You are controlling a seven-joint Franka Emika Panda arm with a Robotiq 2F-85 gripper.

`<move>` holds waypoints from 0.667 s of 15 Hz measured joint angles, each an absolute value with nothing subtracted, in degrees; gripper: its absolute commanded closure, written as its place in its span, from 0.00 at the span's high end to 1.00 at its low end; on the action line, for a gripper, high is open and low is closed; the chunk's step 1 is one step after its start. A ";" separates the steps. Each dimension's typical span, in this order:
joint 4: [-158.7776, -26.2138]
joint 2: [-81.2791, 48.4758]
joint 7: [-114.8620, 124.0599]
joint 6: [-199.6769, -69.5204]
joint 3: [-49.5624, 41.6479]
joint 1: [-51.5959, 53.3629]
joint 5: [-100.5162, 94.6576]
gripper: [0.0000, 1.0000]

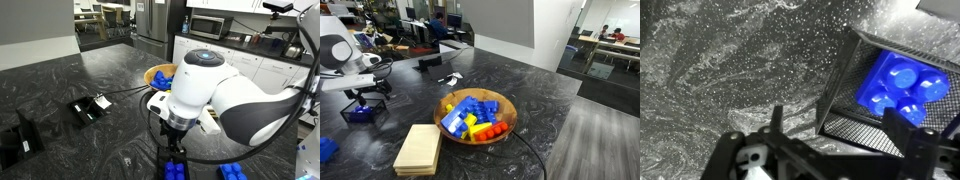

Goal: Move the blue block to the left

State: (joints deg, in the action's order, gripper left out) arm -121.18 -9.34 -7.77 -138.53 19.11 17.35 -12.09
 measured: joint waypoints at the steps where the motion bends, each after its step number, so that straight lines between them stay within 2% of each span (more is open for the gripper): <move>1: -121.13 -9.66 -8.01 -138.53 19.11 17.36 -12.09 0.73; 2: -121.11 -9.89 -8.28 -138.53 19.11 17.37 -12.09 0.69; 10: -120.94 -10.74 -8.94 -138.53 19.11 17.45 -11.96 0.13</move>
State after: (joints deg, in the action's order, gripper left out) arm -120.94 -10.74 -8.94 -138.53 19.11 17.45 -11.96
